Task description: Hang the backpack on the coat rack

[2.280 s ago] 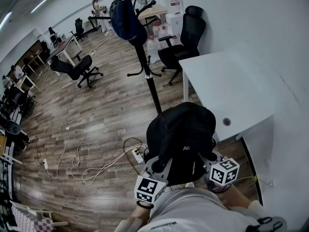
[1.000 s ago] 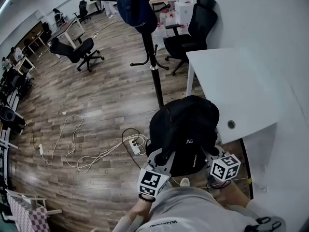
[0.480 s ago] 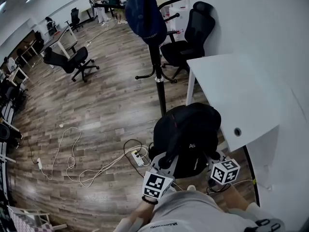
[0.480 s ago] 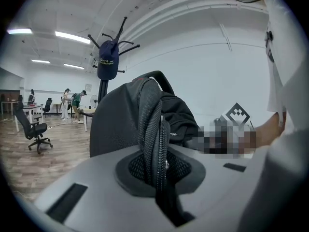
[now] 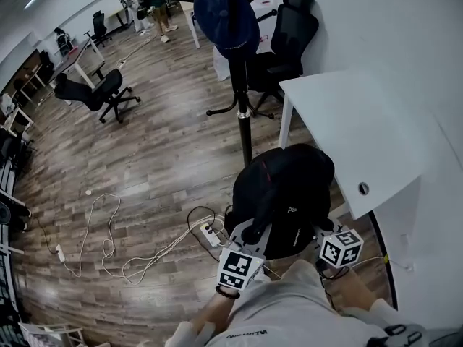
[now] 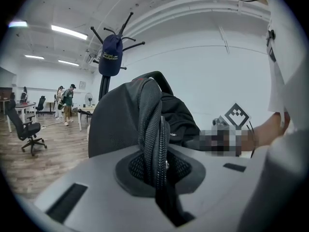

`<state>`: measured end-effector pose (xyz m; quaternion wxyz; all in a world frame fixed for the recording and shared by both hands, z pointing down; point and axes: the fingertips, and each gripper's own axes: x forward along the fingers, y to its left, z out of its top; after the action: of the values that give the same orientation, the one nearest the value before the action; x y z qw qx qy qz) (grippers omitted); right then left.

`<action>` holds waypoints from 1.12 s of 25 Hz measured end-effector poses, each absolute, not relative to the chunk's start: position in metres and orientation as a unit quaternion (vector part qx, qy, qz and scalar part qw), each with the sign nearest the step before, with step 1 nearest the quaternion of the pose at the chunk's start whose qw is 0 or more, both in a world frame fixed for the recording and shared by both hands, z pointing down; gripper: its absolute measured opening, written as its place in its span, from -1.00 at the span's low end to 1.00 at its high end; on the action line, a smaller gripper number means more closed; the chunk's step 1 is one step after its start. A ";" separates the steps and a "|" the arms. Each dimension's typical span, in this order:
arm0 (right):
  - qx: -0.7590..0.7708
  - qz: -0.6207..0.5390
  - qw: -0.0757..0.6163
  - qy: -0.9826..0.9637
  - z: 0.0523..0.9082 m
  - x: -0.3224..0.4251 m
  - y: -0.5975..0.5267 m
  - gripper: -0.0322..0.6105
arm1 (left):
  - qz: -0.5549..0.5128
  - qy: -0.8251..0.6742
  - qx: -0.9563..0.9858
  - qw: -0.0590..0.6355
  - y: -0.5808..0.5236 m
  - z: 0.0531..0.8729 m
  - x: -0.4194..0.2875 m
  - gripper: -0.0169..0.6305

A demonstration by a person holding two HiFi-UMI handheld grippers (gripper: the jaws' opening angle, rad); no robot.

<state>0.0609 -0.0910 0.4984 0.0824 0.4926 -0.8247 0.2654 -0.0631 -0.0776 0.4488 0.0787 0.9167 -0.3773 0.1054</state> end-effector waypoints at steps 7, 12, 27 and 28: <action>0.483 0.275 0.096 -0.826 0.505 0.059 -0.110 -0.83 | 0.113 -0.383 0.912 0.090 -0.097 0.456 -0.066 -0.86; 0.466 0.285 0.107 -0.831 0.512 0.066 -0.131 -0.83 | 0.123 -0.398 0.903 0.107 -0.116 0.464 -0.058 -0.86; 0.419 0.294 0.145 -0.847 0.559 0.087 -0.224 -0.83 | 0.149 -0.452 0.864 0.164 -0.196 0.514 -0.036 -0.86; 0.418 0.294 0.147 -0.847 0.562 0.088 -0.230 -0.83 | 0.150 -0.455 0.862 0.167 -0.202 0.517 -0.035 -0.86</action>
<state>0.0880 -0.2304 0.5615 0.1472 0.4180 -0.8469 0.2937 -0.0348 -0.2017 0.5166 0.1667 0.8621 -0.4545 0.1495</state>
